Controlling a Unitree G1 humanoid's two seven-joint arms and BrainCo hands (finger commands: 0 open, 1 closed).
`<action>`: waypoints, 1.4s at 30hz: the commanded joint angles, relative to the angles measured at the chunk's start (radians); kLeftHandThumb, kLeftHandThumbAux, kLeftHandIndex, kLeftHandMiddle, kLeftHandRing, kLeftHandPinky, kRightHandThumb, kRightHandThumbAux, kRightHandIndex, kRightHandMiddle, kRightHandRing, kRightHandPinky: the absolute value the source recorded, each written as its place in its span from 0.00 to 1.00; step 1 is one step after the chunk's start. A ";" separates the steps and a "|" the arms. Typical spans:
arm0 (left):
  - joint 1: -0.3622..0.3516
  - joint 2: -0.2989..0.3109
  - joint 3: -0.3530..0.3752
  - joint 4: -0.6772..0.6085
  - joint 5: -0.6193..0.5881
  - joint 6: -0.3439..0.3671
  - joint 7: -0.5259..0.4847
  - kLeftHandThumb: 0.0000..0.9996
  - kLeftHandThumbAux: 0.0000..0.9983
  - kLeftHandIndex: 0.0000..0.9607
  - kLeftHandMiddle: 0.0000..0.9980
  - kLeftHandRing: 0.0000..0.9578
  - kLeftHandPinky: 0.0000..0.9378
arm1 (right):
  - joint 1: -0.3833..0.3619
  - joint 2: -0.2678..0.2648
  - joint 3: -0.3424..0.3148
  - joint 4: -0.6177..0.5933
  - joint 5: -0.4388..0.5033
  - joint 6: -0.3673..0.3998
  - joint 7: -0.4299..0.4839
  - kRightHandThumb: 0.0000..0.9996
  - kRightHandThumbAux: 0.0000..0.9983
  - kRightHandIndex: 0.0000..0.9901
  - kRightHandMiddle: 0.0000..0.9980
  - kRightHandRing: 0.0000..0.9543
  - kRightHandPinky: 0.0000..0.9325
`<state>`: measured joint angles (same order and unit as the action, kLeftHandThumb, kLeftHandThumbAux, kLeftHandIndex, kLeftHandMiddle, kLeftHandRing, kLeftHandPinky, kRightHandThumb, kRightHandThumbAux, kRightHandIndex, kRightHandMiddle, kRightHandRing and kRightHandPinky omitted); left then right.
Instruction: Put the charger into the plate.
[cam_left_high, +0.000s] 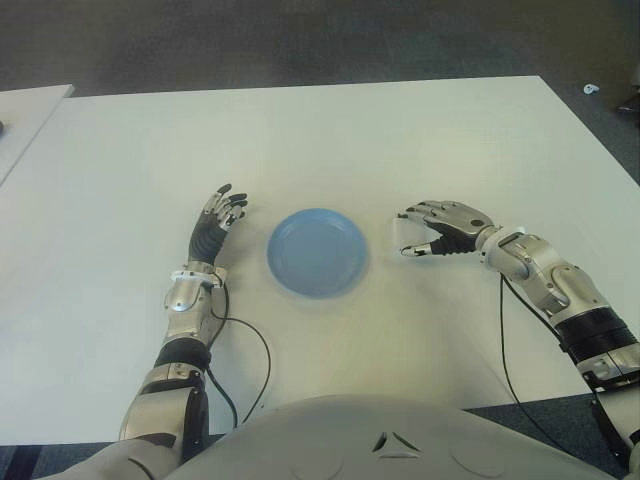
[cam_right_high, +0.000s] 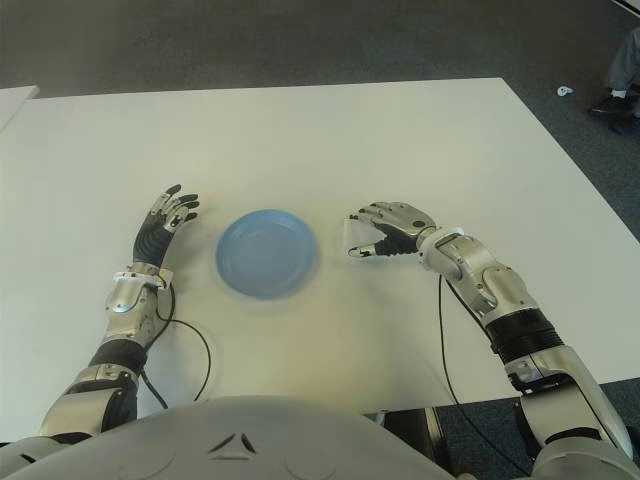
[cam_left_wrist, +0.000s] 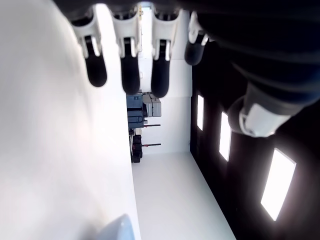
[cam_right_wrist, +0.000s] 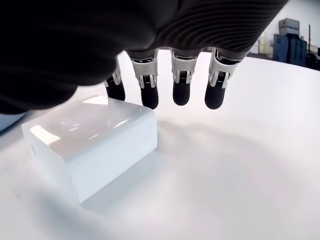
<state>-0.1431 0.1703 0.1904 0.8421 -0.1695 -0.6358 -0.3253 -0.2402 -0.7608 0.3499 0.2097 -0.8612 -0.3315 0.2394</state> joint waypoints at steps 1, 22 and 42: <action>0.086 -0.029 -0.016 0.077 0.009 0.081 -0.012 0.00 0.49 0.11 0.23 0.23 0.23 | 0.012 0.014 0.016 0.035 -0.025 0.011 -0.046 0.30 0.09 0.00 0.00 0.00 0.00; 0.088 -0.023 -0.013 0.084 0.003 0.084 -0.011 0.00 0.48 0.09 0.21 0.21 0.22 | -0.011 0.061 0.050 0.171 -0.064 0.014 -0.233 0.31 0.11 0.00 0.00 0.00 0.00; 0.088 -0.016 -0.011 0.086 -0.001 0.091 -0.019 0.00 0.48 0.08 0.20 0.21 0.22 | -0.034 0.070 0.108 0.252 -0.106 0.031 -0.324 0.32 0.11 0.00 0.00 0.00 0.00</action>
<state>-0.1427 0.1751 0.1875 0.8429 -0.1768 -0.6325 -0.3356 -0.2747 -0.6925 0.4361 0.4418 -0.9526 -0.3034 -0.0905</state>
